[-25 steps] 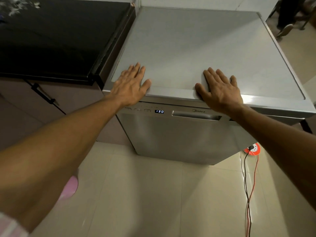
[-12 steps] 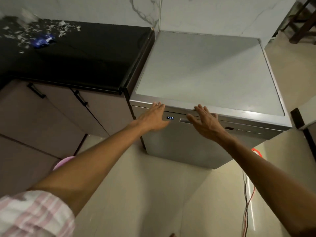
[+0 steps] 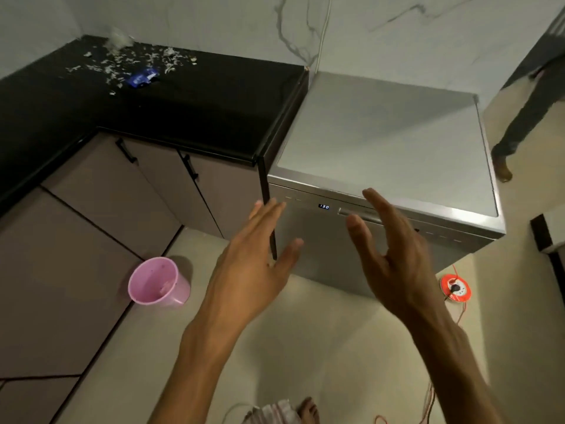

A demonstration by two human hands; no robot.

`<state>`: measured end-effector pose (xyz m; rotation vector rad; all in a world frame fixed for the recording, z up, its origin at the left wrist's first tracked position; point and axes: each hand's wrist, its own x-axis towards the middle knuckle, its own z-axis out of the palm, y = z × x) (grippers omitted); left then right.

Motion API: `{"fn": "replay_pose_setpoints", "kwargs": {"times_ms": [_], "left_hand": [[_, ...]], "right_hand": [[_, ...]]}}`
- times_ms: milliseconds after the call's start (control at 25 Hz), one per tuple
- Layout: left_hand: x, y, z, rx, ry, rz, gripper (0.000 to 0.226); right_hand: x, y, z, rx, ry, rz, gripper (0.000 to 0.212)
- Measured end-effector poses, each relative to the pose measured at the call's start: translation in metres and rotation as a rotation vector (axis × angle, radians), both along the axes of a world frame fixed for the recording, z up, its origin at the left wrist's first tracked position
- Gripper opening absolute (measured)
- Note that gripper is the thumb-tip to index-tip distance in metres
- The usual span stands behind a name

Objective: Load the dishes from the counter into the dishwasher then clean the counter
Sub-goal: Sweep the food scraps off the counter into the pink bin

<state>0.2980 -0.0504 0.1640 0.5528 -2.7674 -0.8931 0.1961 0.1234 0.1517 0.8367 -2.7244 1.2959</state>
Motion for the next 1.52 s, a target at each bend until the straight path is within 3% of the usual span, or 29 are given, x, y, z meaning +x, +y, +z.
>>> {"fn": "replay_pose_setpoints", "kwargs": {"times_ms": [440, 720, 1160, 1520], "left_hand": [[0.037, -0.019, 0.018, 0.095, 0.093, 0.150, 0.065], [0.044, -0.098, 0.024, 0.102, 0.142, 0.158, 0.064], [0.059, -0.254, 0.014, 0.099, 0.228, 0.186, 0.067], [0.041, -0.319, 0.001, 0.111, 0.238, 0.209, 0.073]], "right_hand": [[0.040, -0.037, 0.014, 0.004, -0.065, 0.124, 0.083], [0.042, -0.117, 0.027, -0.006, -0.063, 0.166, 0.076], [0.046, -0.283, 0.022, -0.004, -0.054, 0.237, 0.086], [0.025, -0.351, 0.021, 0.021, -0.062, 0.288, 0.080]]}}
